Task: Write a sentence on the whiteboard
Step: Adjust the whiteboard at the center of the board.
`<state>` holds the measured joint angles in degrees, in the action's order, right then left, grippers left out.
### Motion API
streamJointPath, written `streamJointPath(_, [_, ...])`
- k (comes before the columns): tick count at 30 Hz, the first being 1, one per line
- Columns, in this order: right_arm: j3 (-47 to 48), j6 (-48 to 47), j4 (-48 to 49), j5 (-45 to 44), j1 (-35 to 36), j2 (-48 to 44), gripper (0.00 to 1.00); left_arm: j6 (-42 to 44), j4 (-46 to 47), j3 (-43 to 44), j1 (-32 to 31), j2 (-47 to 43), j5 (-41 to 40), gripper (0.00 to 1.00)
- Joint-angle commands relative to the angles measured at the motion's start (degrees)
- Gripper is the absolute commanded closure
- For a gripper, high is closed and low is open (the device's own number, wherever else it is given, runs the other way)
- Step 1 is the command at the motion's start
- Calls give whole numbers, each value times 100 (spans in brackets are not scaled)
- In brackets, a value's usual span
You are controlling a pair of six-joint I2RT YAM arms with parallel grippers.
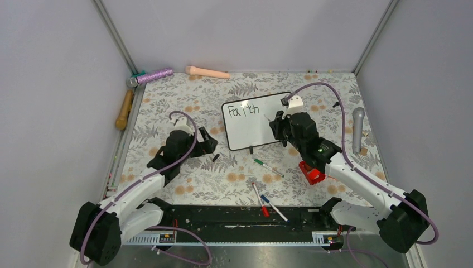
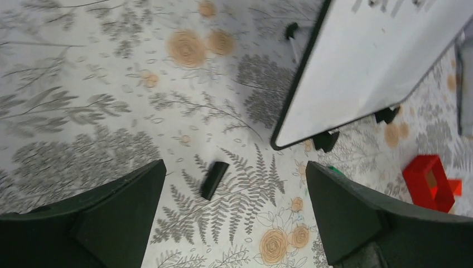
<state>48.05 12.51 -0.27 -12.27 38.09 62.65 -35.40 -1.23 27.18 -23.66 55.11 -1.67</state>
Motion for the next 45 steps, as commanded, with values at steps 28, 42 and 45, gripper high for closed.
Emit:
streamJointPath(28, [579, 798, -1027, -1633, -1596, 305, 100, 417, 4614, -181, 110, 2422, 2316, 21])
streamJointPath(42, [1568, 2355, -423, 1581, -3587, 2642, 100, 572, 4694, -20, 125, 2699, 2656, 25])
streamJointPath(45, [1656, 2742, -32, 2148, -3735, 3095, 100, 606, 4653, 25, 127, 2753, 2669, 26])
